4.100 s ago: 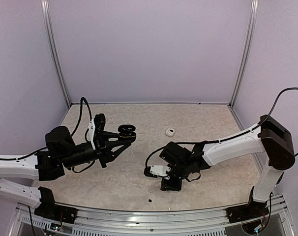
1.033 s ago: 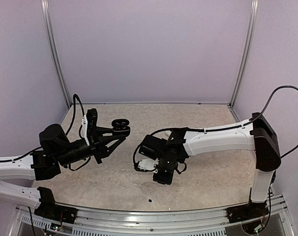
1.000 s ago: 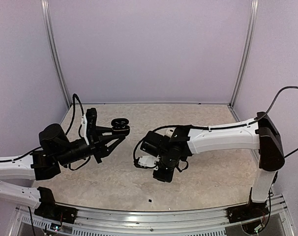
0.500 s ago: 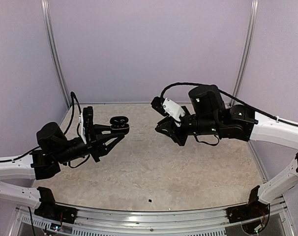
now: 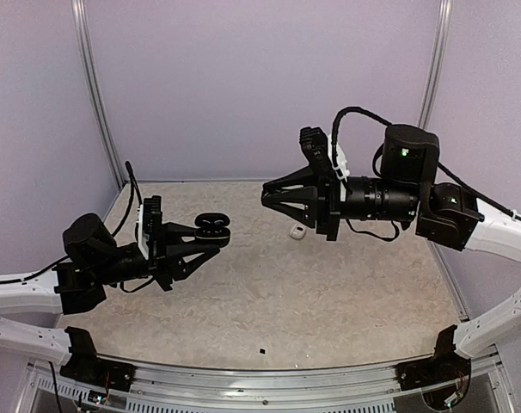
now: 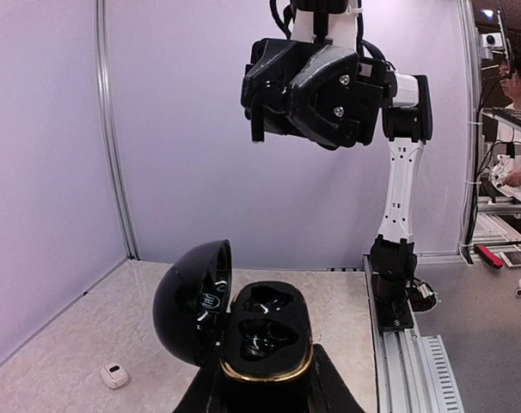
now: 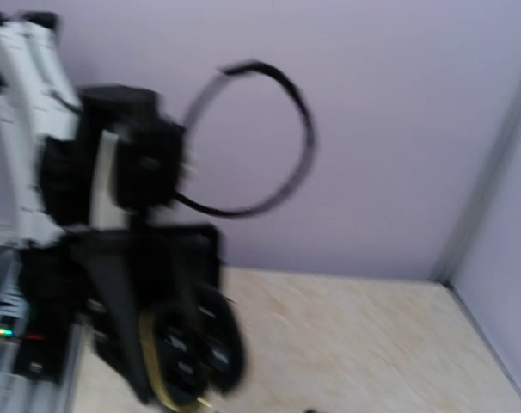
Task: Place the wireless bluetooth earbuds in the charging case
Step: Insert the right earbud into the right side groove of the charging case, then adjust the right earbud in the right side groove of the charging case, then pick up the left earbud from the center of the board.
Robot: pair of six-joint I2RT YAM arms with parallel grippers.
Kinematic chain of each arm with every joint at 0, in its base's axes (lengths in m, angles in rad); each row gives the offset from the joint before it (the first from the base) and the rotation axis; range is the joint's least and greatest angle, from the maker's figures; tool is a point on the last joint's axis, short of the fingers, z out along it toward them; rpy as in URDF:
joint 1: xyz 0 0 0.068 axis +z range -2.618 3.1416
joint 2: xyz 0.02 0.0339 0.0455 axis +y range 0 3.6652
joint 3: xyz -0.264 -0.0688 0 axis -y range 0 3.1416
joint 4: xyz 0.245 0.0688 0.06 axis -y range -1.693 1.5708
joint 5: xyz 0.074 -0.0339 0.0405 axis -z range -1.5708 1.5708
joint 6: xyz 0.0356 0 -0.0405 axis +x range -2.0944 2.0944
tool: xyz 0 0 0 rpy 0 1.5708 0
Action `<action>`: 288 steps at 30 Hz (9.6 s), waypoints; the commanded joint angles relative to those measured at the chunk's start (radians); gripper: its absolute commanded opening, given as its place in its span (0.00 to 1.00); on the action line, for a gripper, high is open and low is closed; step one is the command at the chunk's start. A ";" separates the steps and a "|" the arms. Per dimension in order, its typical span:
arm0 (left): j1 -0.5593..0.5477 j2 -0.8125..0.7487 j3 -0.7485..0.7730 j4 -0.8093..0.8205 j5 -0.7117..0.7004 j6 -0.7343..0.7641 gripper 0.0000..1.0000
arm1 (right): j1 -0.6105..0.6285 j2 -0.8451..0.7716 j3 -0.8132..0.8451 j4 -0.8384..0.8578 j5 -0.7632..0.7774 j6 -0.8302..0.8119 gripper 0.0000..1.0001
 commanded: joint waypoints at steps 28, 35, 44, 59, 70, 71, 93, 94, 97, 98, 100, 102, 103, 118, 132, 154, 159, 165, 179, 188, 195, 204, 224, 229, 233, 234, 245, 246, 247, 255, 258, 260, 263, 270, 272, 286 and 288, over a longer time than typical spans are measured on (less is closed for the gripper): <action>-0.133 0.026 0.112 -0.040 0.022 0.253 0.05 | 0.107 0.097 0.017 0.142 -0.295 -0.068 0.14; -0.135 0.022 0.118 -0.038 0.023 0.247 0.04 | 0.115 0.097 0.014 0.136 -0.292 -0.080 0.14; -0.136 0.013 0.118 -0.032 0.023 0.232 0.04 | 0.115 0.095 -0.017 0.154 -0.258 -0.084 0.14; -0.136 -0.007 0.095 0.005 0.000 0.198 0.04 | 0.116 0.086 -0.079 0.218 -0.160 -0.078 0.13; -0.136 -0.017 0.092 0.007 -0.016 0.196 0.04 | 0.115 0.091 -0.111 0.243 -0.102 -0.080 0.14; -0.135 -0.018 0.091 0.010 -0.022 0.194 0.03 | 0.115 0.094 -0.113 0.240 -0.099 -0.080 0.15; -0.108 -0.008 0.064 0.059 -0.015 0.155 0.03 | 0.111 0.129 -0.102 0.262 0.023 0.020 0.19; -0.108 -0.008 0.065 0.058 -0.016 0.156 0.04 | 0.107 0.129 -0.098 0.259 0.027 0.030 0.19; -0.105 -0.008 0.065 0.060 -0.018 0.155 0.03 | 0.103 0.132 -0.096 0.255 0.021 0.043 0.21; -0.104 -0.008 0.064 0.062 -0.021 0.152 0.03 | 0.103 0.133 -0.096 0.254 0.022 0.042 0.21; -0.100 -0.008 0.062 0.069 -0.024 0.143 0.03 | 0.103 0.139 -0.093 0.247 0.023 0.039 0.21; -0.092 -0.008 0.056 0.086 -0.024 0.127 0.04 | 0.103 0.146 -0.090 0.237 0.015 0.034 0.24; -0.087 -0.008 0.053 0.097 -0.022 0.117 0.04 | 0.104 0.148 -0.089 0.235 0.010 0.031 0.27; -0.052 -0.008 0.041 0.103 0.007 0.083 0.04 | 0.103 0.098 -0.111 0.229 -0.008 0.024 0.44; -0.044 0.016 0.045 0.101 0.029 0.081 0.04 | 0.104 0.028 -0.113 0.220 0.047 0.017 0.40; -0.043 0.036 0.057 0.094 0.034 0.085 0.04 | 0.104 0.114 -0.048 0.222 0.126 0.042 0.48; -0.044 0.035 0.056 0.092 0.035 0.086 0.03 | 0.103 0.130 -0.041 0.217 0.125 0.049 0.48; -0.045 0.035 0.056 0.088 0.037 0.089 0.03 | 0.102 0.138 -0.036 0.215 0.147 0.056 0.48; -0.045 0.042 0.066 0.070 0.029 0.082 0.03 | 0.104 0.156 -0.036 0.204 0.079 0.047 0.56; -0.029 0.024 0.050 0.075 0.006 0.046 0.03 | 0.103 0.085 -0.122 0.312 0.061 0.041 0.71; 0.001 0.026 0.042 0.082 -0.074 -0.032 0.02 | 0.069 0.040 -0.110 0.283 0.082 0.094 0.99; 0.073 0.015 0.041 0.054 -0.173 -0.151 0.03 | -0.211 0.119 -0.095 0.213 0.017 0.320 0.97; 0.191 -0.054 0.039 -0.039 -0.268 -0.218 0.05 | -0.293 1.019 0.524 0.077 0.040 0.334 0.69; 0.196 -0.066 0.034 -0.038 -0.264 -0.213 0.05 | -0.293 1.194 0.707 0.038 0.040 0.358 0.61; 0.201 -0.068 0.028 -0.031 -0.255 -0.214 0.05 | -0.292 1.300 0.835 0.021 0.049 0.367 0.56; 0.202 -0.068 0.028 -0.031 -0.254 -0.215 0.05 | -0.289 1.329 0.876 0.011 0.049 0.370 0.55; 0.213 -0.084 0.023 -0.033 -0.248 -0.215 0.05 | -0.267 1.539 1.136 -0.033 0.175 0.393 0.45; 0.214 -0.085 0.025 -0.034 -0.248 -0.215 0.05 | -0.267 1.545 1.141 -0.028 0.178 0.396 0.45; 0.214 -0.085 0.027 -0.036 -0.247 -0.215 0.05 | -0.266 1.551 1.148 -0.022 0.179 0.404 0.45; 0.214 -0.102 0.034 -0.063 -0.248 -0.206 0.05 | -0.250 1.620 1.206 0.013 0.208 0.457 0.45; 0.216 -0.120 0.030 -0.070 -0.254 -0.207 0.05 | -0.250 1.623 1.209 0.015 0.236 0.476 0.47; 0.216 -0.130 0.029 -0.073 -0.256 -0.209 0.05 | -0.251 1.626 1.212 0.020 0.262 0.489 0.47; 0.216 -0.143 0.029 -0.080 -0.257 -0.207 0.05 | -0.252 1.632 1.211 0.043 0.265 0.506 0.47; 0.217 -0.165 0.023 -0.099 -0.265 -0.199 0.05 | -0.252 1.652 1.235 0.048 0.272 0.537 0.40; 0.217 -0.170 0.022 -0.099 -0.267 -0.199 0.05 | -0.254 1.664 1.256 0.033 0.275 0.550 0.39; 0.219 -0.186 0.020 -0.116 -0.272 -0.201 0.05 | -0.258 1.679 1.271 0.000 0.302 0.607 0.23; 0.219 -0.190 0.022 -0.120 -0.273 -0.200 0.06 | -0.260 1.678 1.271 -0.004 0.307 0.610 0.22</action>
